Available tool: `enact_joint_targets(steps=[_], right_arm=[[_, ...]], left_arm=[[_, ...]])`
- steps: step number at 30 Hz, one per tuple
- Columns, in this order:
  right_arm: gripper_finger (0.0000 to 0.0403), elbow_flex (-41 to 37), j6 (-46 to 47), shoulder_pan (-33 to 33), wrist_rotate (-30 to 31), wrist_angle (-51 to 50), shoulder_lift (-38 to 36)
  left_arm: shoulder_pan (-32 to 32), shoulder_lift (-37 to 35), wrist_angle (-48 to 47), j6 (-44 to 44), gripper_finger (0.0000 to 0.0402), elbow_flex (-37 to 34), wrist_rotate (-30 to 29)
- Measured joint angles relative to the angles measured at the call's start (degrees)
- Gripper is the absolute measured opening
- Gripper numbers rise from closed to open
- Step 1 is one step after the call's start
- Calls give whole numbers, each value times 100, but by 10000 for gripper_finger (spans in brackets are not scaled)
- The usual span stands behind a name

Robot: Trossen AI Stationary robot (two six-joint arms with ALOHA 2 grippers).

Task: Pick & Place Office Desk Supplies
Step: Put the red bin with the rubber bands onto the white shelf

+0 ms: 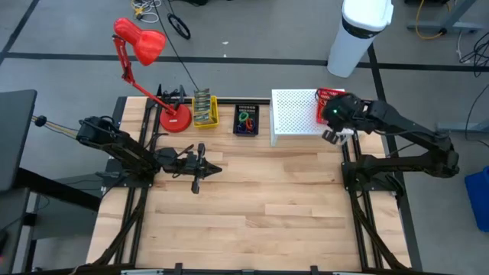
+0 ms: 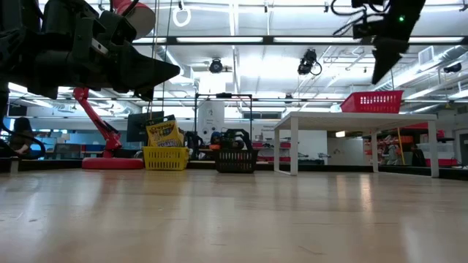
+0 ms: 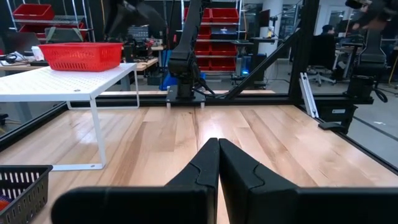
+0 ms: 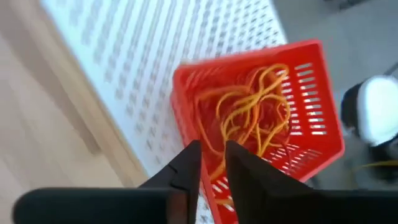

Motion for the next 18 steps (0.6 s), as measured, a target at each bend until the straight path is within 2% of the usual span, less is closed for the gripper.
enact_joint_targets(steps=[4, 7, 10, 14, 18], right_arm=[[106, 121, 1148, -2, -257, 248, 0], [108, 121, 2073, -4, -219, 208, 70], [81, 78, 2785, -7, 182, 60, 196], [14, 77, 3135, -7, 417, -79, 476], [20, 68, 3390, -66, 853, -744, 891]], left_arm=[[0, 0, 1, 0, 13, 0, 0], [0, 0, -1, -4, 13, 0, 0], [0, -2, -1, -46, 13, 0, 0], [-1, -2, -1, -71, 13, 0, 4], [-1, -2, -1, -118, 13, 2, 19]])
